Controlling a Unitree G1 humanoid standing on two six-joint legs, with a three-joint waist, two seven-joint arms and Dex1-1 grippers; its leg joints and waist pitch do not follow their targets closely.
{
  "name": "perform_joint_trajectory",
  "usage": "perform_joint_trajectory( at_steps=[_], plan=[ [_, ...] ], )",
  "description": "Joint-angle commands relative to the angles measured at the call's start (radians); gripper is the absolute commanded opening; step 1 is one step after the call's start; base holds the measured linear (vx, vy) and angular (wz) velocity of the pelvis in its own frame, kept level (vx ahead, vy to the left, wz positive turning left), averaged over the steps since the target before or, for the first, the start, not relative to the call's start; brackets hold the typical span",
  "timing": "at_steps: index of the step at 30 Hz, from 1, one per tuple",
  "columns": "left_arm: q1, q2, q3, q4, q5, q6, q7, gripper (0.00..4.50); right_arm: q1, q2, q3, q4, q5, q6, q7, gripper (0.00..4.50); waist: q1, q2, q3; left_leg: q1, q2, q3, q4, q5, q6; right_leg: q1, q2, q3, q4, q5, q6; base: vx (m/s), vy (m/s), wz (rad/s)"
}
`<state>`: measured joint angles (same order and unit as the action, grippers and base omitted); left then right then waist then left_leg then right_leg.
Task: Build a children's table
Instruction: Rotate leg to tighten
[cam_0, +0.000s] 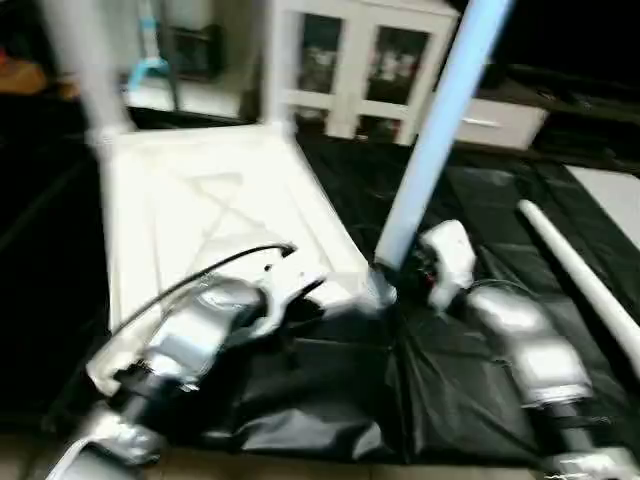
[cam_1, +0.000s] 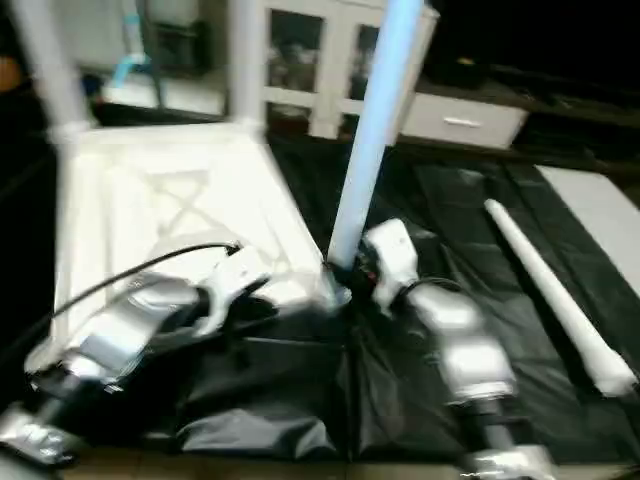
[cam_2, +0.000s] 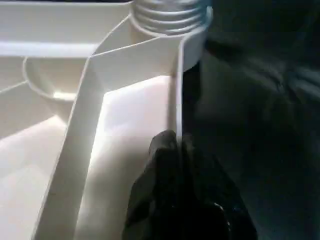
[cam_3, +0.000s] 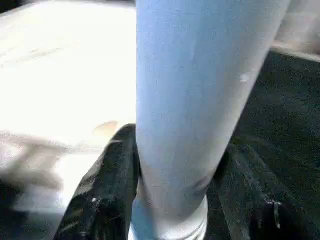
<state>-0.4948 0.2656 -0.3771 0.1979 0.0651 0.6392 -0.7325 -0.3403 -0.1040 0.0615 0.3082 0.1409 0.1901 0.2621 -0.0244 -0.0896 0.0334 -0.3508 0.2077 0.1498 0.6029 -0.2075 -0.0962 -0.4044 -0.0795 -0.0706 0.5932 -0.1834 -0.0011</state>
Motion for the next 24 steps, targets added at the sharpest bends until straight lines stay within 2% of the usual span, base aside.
perform_joint_trajectory(
  at_steps=[1,2,3,5,8,9,10,11,12,13,14,15,17,18,19,20,22,24],
  plan=[
    [-0.024,-0.016,0.029,0.010,0.017,-0.003,0.064,0.00,0.027,0.021,-0.076,0.099,-0.093,-0.019,-0.251,1.86,-0.010,0.021,-0.044,-0.011,0.012,-0.019,-0.095,-0.403,-0.056,0.040,-0.050,0.016,-0.099,-0.540,-0.036,0.000,0.000,0.00],
    [-0.024,-0.020,0.029,0.010,0.016,-0.003,0.065,0.00,0.026,0.030,-0.076,0.101,-0.091,-0.022,-0.257,1.86,-0.012,0.023,-0.042,-0.002,0.012,-0.015,-0.093,-0.416,-0.048,0.027,-0.049,0.020,-0.102,-0.491,-0.054,0.000,0.000,0.00],
    [-0.027,-0.025,0.025,0.005,0.016,0.005,0.064,0.00,0.015,0.048,-0.064,0.110,-0.083,-0.021,-0.248,1.86,-0.009,0.030,-0.043,0.003,0.011,-0.014,-0.093,-0.421,-0.046,0.027,-0.048,0.022,-0.100,-0.462,-0.066,0.000,0.000,0.00],
    [-0.028,-0.009,0.016,0.001,0.021,0.001,0.047,0.00,-0.007,0.078,-0.079,0.113,-0.008,-0.060,-0.168,1.86,-0.013,0.027,-0.039,0.003,0.012,-0.010,-0.096,-0.450,-0.031,0.025,-0.043,0.026,-0.096,-0.422,-0.087,0.000,0.000,0.00],
    [-0.026,0.017,0.012,0.004,0.026,-0.005,0.026,0.00,-0.013,0.076,-0.066,0.067,0.074,-0.077,0.020,1.86,-0.014,0.028,-0.040,-0.003,0.014,-0.007,-0.097,-0.417,-0.016,0.033,-0.045,0.034,-0.088,-0.358,-0.112,0.000,0.000,0.00],
    [-0.022,0.038,0.008,0.001,0.022,-0.006,-0.004,0.00,0.001,0.039,-0.040,0.008,0.085,-0.089,0.132,2.20,-0.013,0.028,-0.041,-0.006,0.015,-0.004,-0.097,-0.389,-0.007,0.037,-0.045,0.036,-0.084,-0.319,-0.128,0.000,0.000,0.00],
    [-0.020,0.047,0.005,0.000,0.020,-0.011,-0.016,0.00,0.005,0.025,-0.036,-0.011,0.090,-0.080,0.153,2.40,-0.008,0.026,-0.043,-0.005,0.016,-0.001,-0.094,-0.356,0.004,0.041,-0.045,0.038,-0.082,-0.295,-0.138,0.000,0.000,0.00],
    [-0.019,0.056,0.001,0.000,0.018,-0.017,-0.026,0.00,0.007,0.014,-0.033,-0.025,0.094,-0.069,0.165,2.54,-0.007,0.025,-0.044,-0.003,0.017,0.005,-0.092,-0.326,0.014,0.035,-0.044,0.042,-0.079,-0.277,-0.155,0.000,0.000,0.00],
    [-0.014,0.083,-0.013,-0.005,0.012,-0.025,-0.064,0.00,0.010,-0.017,-0.029,-0.050,0.100,-0.053,0.195,2.54,-0.004,0.024,-0.044,-0.002,0.016,0.008,-0.090,-0.315,0.019,0.035,-0.043,0.042,-0.079,-0.276,-0.161,0.000,0.000,0.00],
    [-0.010,0.098,-0.021,-0.007,0.008,-0.030,-0.084,0.00,0.011,-0.035,-0.023,-0.061,0.101,-0.053,0.199,2.60,0.000,0.025,-0.045,-0.006,0.017,0.009,-0.090,-0.288,0.024,0.039,-0.045,0.044,-0.075,-0.269,-0.166,0.000,0.000,0.00],
    [0.001,0.133,-0.041,-0.016,-0.004,-0.094,-0.153,0.00,0.010,-0.063,-0.027,-0.081,0.132,-0.016,0.238,2.88,0.002,0.025,-0.045,-0.012,0.016,0.008,-0.093,-0.259,0.028,0.044,-0.044,0.042,-0.075,-0.272,-0.161,0.000,0.000,0.00],
    [0.009,0.158,-0.050,-0.024,-0.014,-0.128,-0.198,0.00,0.010,-0.089,-0.027,-0.095,0.161,0.013,0.284,2.88,0.006,0.027,-0.047,-0.009,0.017,0.009,-0.091,-0.245,0.029,0.044,-0.046,0.044,-0.074,-0.266,-0.162,0.000,0.000,0.00],
    [0.033,0.221,-0.063,-0.057,-0.052,-0.217,-0.327,0.00,0.015,-0.194,-0.002,-0.118,0.209,0.056,0.471,3.00,0.013,0.029,-0.052,-0.006,0.019,0.011,-0.086,-0.182,0.044,0.048,-0.044,0.045,-0.063,-0.182,-0.187,0.027,-0.009,0.01],
    [0.041,0.239,-0.067,-0.068,-0.064,-0.247,-0.366,0.00,0.016,-0.222,0.005,-0.121,0.217,0.064,0.518,3.00,0.014,0.029,-0.052,-0.007,0.021,0.014,-0.083,-0.141,0.064,0.050,-0.043,0.046,-0.054,-0.109,-0.213,0.054,0.002,0.02],
    [0.058,0.282,-0.081,-0.102,-0.090,-0.246,-0.446,0.00,0.021,-0.278,0.012,-0.125,0.231,0.054,0.623,3.00,0.018,0.033,-0.051,-0.004,0.021,0.018,-0.080,-0.107,0.075,0.046,-0.043,0.047,-0.047,-0.055,-0.236,0.054,0.002,0.02],
    [0.063,0.304,-0.088,-0.116,-0.095,-0.231,-0.474,0.00,0.024,-0.314,0.014,-0.123,0.236,0.039,0.698,3.00,0.020,0.033,-0.052,-0.002,0.023,0.019,-0.079,-0.103,0.079,0.046,-0.044,0.047,-0.042,-0.035,-0.249,0.076,0.010,0.03],
    [0.067,0.322,-0.092,-0.128,-0.103,-0.210,-0.499,0.00,0.021,-0.352,0.004,-0.109,0.239,0.004,0.786,3.00,0.033,0.033,-0.053,0.010,0.023,0.027,-0.074,-0.063,0.104,0.041,-0.040,0.048,-0.031,0.047,-0.290,0.075,0.015,0.06],
    [0.069,0.327,-0.093,-0.136,-0.111,-0.206,-0.513,0.00,0.013,-0.357,-0.010,-0.099,0.252,0.011,0.806,3.00,0.039,0.029,-0.051,0.009,0.023,0.031,-0.073,-0.049,0.110,0.044,-0.041,0.049,-0.029,0.054,-0.303,0.000,0.000,0.00]
  ],
)
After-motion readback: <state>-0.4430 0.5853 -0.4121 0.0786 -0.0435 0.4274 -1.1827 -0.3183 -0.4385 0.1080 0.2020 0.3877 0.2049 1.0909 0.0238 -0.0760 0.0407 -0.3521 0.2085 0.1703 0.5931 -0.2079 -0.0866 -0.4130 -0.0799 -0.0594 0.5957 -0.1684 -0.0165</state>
